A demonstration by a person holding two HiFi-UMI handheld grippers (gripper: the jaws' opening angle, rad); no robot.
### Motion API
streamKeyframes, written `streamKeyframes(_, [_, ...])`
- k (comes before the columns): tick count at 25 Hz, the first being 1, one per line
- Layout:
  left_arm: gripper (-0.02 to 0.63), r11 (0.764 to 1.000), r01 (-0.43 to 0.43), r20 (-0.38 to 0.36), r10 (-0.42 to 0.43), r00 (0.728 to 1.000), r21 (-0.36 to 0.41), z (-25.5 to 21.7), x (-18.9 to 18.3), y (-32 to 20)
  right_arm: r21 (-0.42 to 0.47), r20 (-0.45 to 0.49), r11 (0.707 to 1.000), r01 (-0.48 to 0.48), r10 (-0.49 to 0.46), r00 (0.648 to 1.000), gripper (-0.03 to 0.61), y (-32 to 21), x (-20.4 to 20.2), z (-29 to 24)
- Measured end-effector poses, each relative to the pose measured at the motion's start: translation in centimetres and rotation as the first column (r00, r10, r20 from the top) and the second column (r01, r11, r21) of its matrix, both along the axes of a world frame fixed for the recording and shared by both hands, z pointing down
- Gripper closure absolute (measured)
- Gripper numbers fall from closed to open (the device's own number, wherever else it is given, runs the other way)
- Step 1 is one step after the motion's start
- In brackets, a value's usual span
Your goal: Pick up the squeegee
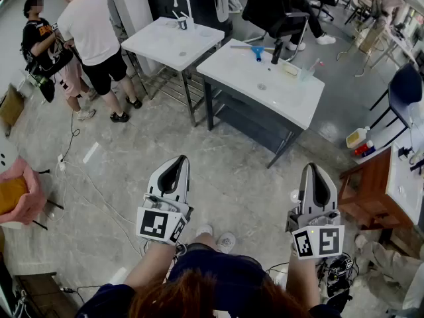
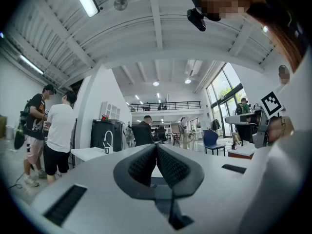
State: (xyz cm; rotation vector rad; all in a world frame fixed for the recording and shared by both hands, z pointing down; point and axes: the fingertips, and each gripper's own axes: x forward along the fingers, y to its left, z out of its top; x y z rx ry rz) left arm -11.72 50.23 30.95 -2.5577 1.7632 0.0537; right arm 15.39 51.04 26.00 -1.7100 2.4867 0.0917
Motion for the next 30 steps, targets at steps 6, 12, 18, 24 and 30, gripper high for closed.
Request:
streamKeyframes(6, [0.594,1.0,-0.01,0.003,0.01,1.0,0.001,0.5,1.4,-0.3,0.003,0.022,1.0,-0.002,0.002,1.0,0.563,-0.2,1.0,0.4])
streamKeyframes(12, [0.594,1.0,-0.011,0.009,0.011,1.0,-0.001,0.3,1.9,-0.2,0.006,0.025,1.0,0.009,-0.009,1.0,0.563,-0.1,1.0,0.1])
streamKeyframes(18, [0.594,1.0,-0.007,0.018,0.007,1.0,-0.003,0.2,2.3,-0.2,-0.023,0.032,1.0,0.013,-0.013,0.999,0.458,-0.7,1.3,0.7])
streamKeyframes(24, [0.594,1.0,-0.002,0.033,0.002,0.999,-0.027,1.0,2.3,-1.8,-0.038,0.077,0.999,0.035,-0.032,0.997,0.292,-2.5,1.0,1.6])
streamKeyframes(30, [0.594,1.0,-0.009,0.026,0.009,1.0,-0.028,1.6,2.0,-6.0,-0.025,0.079,0.999,0.034,-0.032,0.996,0.278,-6.5,0.5,1.3])
